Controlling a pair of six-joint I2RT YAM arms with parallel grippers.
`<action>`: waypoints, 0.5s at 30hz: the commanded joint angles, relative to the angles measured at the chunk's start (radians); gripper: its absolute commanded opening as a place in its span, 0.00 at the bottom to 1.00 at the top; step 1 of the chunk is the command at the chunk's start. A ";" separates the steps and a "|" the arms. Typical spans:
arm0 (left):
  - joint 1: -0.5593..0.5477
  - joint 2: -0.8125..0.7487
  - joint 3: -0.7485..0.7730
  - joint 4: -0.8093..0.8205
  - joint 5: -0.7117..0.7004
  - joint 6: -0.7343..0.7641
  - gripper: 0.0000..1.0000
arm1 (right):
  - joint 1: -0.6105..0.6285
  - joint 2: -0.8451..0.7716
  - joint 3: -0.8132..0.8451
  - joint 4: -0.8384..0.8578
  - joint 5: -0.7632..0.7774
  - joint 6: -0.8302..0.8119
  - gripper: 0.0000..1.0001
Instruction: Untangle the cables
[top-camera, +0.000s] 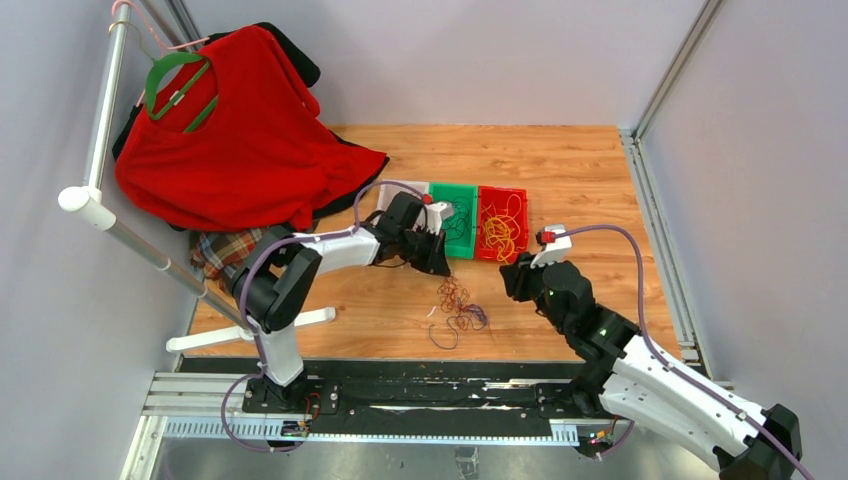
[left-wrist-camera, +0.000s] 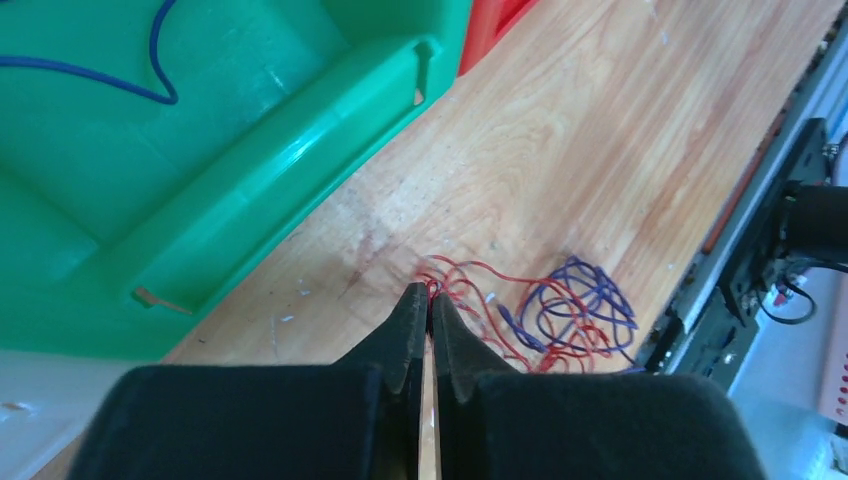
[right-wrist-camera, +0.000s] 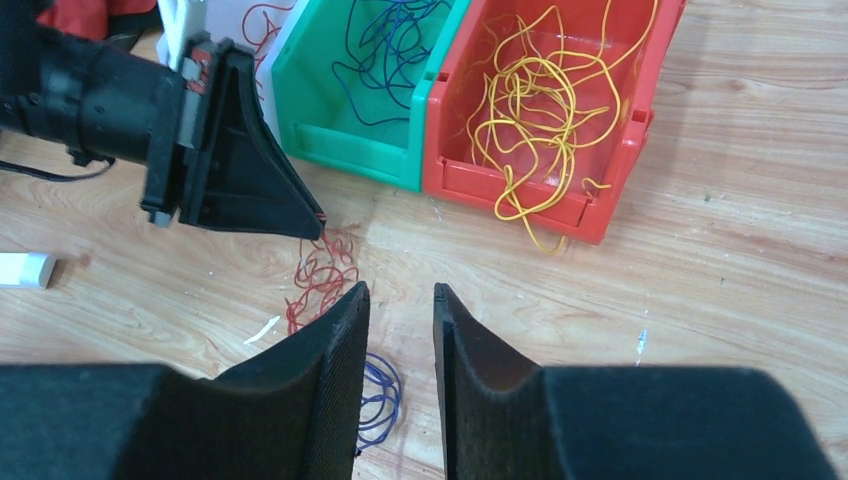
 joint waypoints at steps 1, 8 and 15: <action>0.010 -0.108 0.086 -0.091 0.070 0.039 0.02 | -0.013 0.018 -0.006 0.039 -0.030 -0.008 0.34; 0.010 -0.277 0.180 -0.355 0.090 0.161 0.01 | 0.030 0.101 0.041 0.124 -0.096 -0.030 0.50; 0.010 -0.385 0.232 -0.492 0.100 0.176 0.01 | 0.127 0.200 0.107 0.240 -0.103 -0.062 0.58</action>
